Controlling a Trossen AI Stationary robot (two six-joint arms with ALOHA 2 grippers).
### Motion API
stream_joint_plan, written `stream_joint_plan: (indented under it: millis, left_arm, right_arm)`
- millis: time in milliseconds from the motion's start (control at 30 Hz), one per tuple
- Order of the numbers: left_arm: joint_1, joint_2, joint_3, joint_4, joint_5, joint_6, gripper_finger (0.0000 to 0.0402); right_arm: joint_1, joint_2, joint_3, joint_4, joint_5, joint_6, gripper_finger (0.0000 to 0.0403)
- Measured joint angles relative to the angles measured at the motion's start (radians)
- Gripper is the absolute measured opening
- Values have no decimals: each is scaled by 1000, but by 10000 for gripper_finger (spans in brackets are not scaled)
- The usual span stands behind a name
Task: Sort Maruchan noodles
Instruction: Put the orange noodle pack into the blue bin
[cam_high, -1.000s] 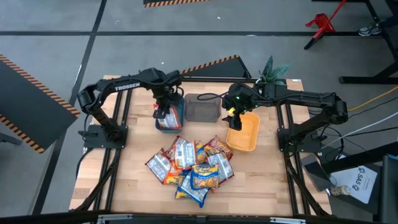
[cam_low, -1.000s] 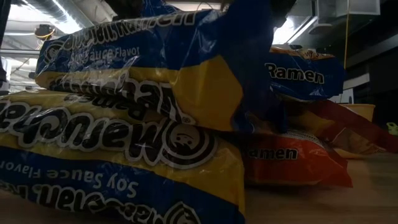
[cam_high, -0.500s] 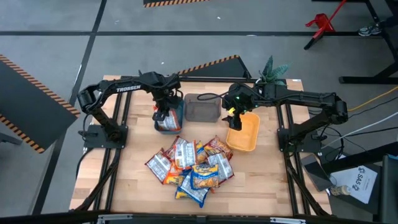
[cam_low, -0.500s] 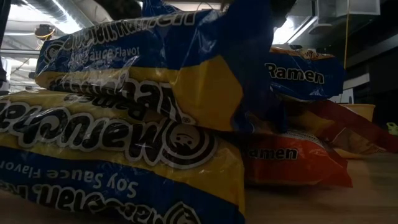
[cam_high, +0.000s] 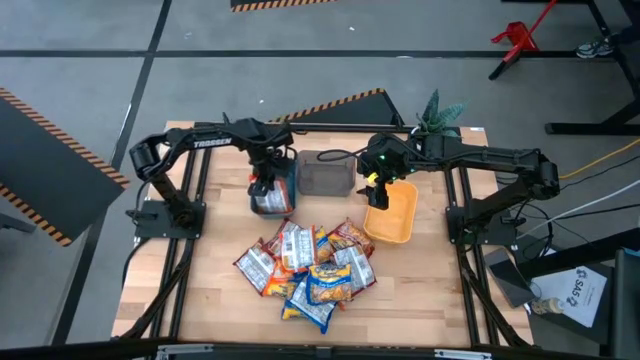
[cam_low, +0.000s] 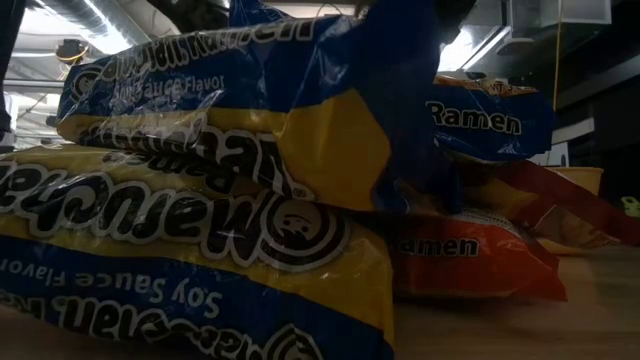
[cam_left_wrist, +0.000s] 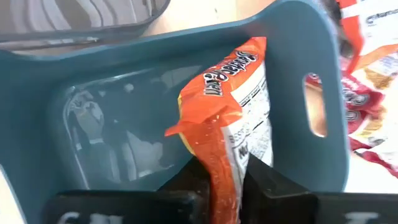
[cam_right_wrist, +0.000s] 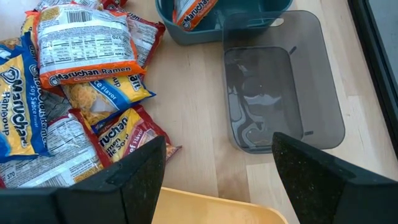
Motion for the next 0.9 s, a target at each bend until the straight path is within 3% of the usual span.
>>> stream_joint_plan:
  millis: [633, 900]
  left_arm:
    - [-5, 10, 5, 19, -87, 29, 144]
    - [-5, 10, 132, -31, -122, 27, 167]
  right_arm:
    - [0, 0, 0, 0, 0, 0, 280]
    - [0, 0, 0, 0, 0, 0, 280]
